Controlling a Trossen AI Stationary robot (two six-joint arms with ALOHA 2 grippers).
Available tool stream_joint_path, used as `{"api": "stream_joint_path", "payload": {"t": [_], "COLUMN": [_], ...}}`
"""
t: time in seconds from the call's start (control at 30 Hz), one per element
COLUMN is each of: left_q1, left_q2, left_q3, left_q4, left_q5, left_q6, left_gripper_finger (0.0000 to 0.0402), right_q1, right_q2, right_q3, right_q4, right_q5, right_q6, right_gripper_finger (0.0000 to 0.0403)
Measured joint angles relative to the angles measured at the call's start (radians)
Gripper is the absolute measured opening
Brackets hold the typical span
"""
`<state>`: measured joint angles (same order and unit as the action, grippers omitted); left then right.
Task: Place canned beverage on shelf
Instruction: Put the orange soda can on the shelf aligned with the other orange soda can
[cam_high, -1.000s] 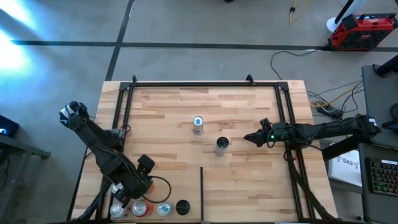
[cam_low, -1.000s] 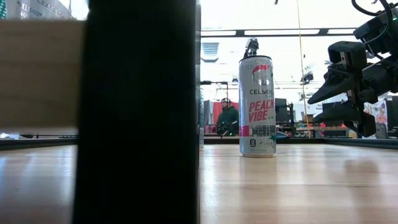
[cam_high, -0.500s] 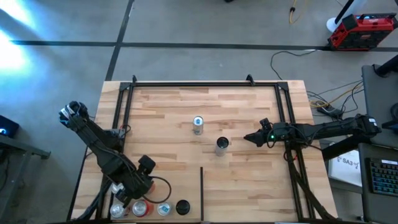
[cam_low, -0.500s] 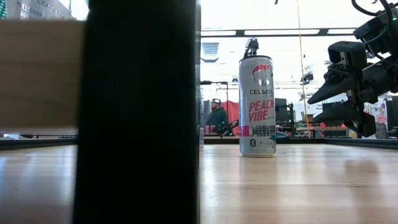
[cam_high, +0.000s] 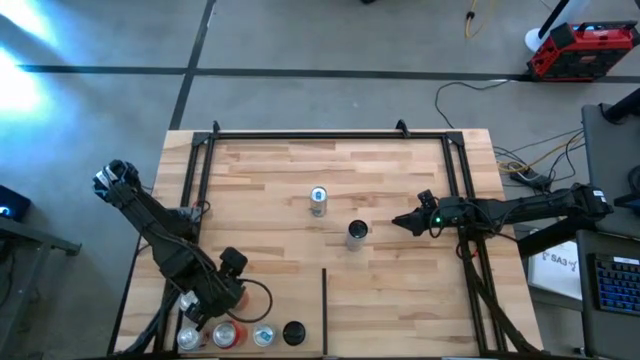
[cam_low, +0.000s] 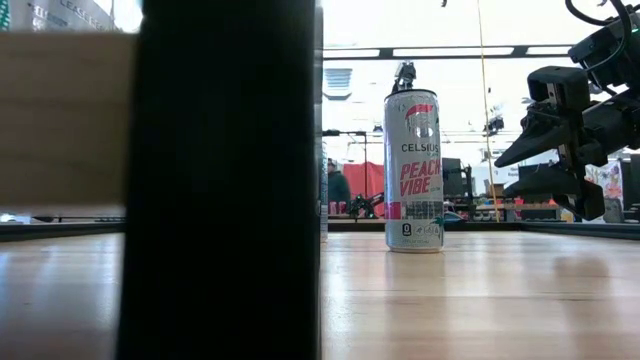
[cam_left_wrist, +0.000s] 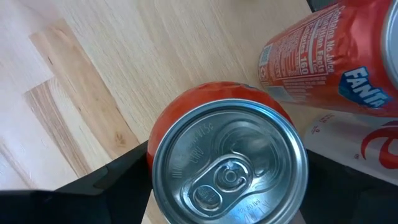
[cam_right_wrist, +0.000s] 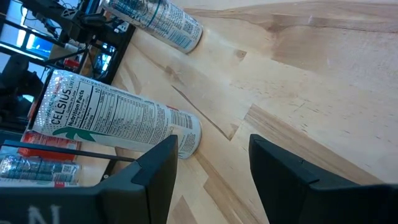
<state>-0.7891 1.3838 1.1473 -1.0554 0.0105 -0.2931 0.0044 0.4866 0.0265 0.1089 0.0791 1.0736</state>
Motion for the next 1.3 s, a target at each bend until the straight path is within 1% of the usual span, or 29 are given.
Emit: {"api": "stream_joint_path", "payload": {"t": [0.13, 0.23, 0.6, 1.07, 1.3], "left_q1": [0.0, -0.002, -0.002, -0.002, -0.002], "left_q2": [-0.007, -0.008, -0.022, -0.05, -0.09], "left_q3": [-0.002, -0.003, -0.004, -0.004, 0.001], "left_q4": [0.001, 0.002, -0.002, 0.0, -0.003], "left_q5": [0.0, 0.006, 0.055, 0.055, 0.055], "left_q6": [-0.007, -0.011, -0.015, -0.004, -0.004], "left_gripper_finger": [0.0327, 0.0333, 0.0336, 0.0336, 0.0336], "right_q1": [0.0, 0.0, 0.0, 0.0, 0.0], "right_q2": [0.0, 0.0, 0.0, 0.0, 0.0], "right_q3": [0.0, 0.0, 0.0, 0.0, 0.0], "right_q4": [0.0, 0.0, 0.0, 0.0, 0.0], "right_q5": [0.0, 0.0, 0.0, 0.0, 0.0], "right_q6": [0.0, 0.0, 0.0, 0.0, 0.0], "right_gripper_finger": [0.0183, 0.0183, 0.0183, 0.0183, 0.0183]}}
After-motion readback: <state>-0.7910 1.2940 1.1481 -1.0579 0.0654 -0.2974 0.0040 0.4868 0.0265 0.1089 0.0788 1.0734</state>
